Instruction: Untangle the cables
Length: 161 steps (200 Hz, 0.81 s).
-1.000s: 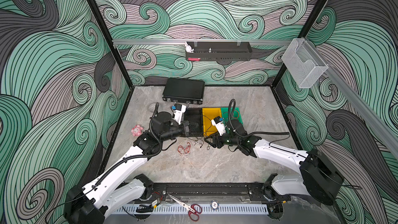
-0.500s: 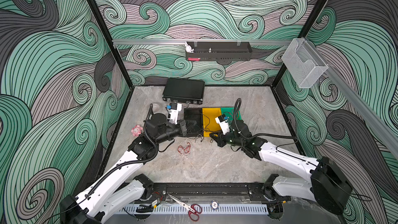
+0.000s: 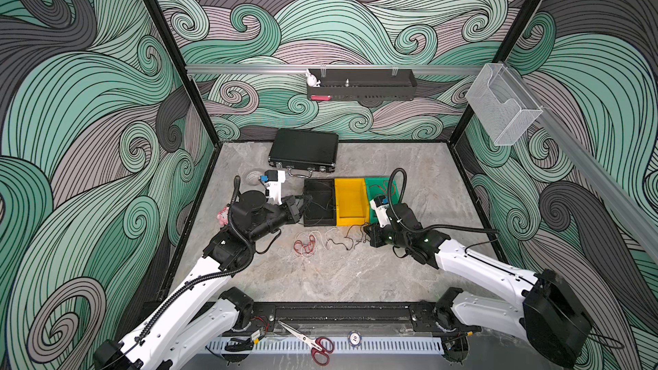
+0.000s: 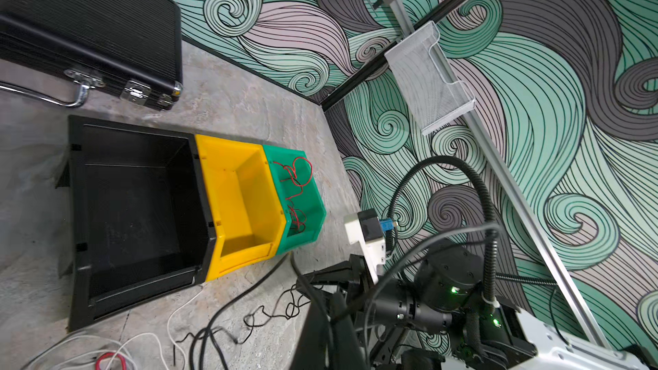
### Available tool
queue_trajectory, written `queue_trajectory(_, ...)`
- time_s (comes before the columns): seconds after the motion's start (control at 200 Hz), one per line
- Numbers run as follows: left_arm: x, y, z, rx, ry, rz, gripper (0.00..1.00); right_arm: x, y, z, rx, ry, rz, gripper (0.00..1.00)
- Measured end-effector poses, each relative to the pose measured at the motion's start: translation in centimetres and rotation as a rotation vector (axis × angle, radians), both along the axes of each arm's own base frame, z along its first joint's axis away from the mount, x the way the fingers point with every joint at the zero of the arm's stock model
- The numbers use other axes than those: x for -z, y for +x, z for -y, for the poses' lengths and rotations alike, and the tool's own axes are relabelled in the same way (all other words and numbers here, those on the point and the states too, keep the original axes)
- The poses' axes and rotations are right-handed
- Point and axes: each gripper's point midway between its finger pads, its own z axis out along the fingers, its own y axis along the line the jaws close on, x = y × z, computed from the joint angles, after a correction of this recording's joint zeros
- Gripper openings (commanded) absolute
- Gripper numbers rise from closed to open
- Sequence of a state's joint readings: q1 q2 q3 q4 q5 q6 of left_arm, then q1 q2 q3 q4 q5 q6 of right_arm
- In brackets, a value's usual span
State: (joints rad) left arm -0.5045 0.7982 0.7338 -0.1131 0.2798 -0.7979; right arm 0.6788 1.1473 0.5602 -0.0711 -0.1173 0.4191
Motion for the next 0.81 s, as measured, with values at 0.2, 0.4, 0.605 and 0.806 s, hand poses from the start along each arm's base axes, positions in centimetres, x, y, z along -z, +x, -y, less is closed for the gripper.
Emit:
queue_trajectory(0.2,1.1,0.5,-1.0,-0.041,-0.002,-0.036,0.0,-0.2,-0.4,0.5,0.01,0.001,-0.011,0.06)
queue_trajectory(0.4,2.7,1.3,-0.6,-0.038,0.003,-0.082,0.0,-0.4,-1.5,0.2,-0.028,0.022,-0.042,0.07)
queue_trajectory(0.605,5.0,2.6,0.3,-0.03,0.021,-0.129,0.0,0.4,-2.5,0.5,-0.045,0.02,-0.081,0.07)
queue_trajectory(0.806,7.8,4.8,1.4,-0.021,0.064,-0.187,0.0,1.1,-3.2,0.9,-0.043,0.014,-0.105,0.07)
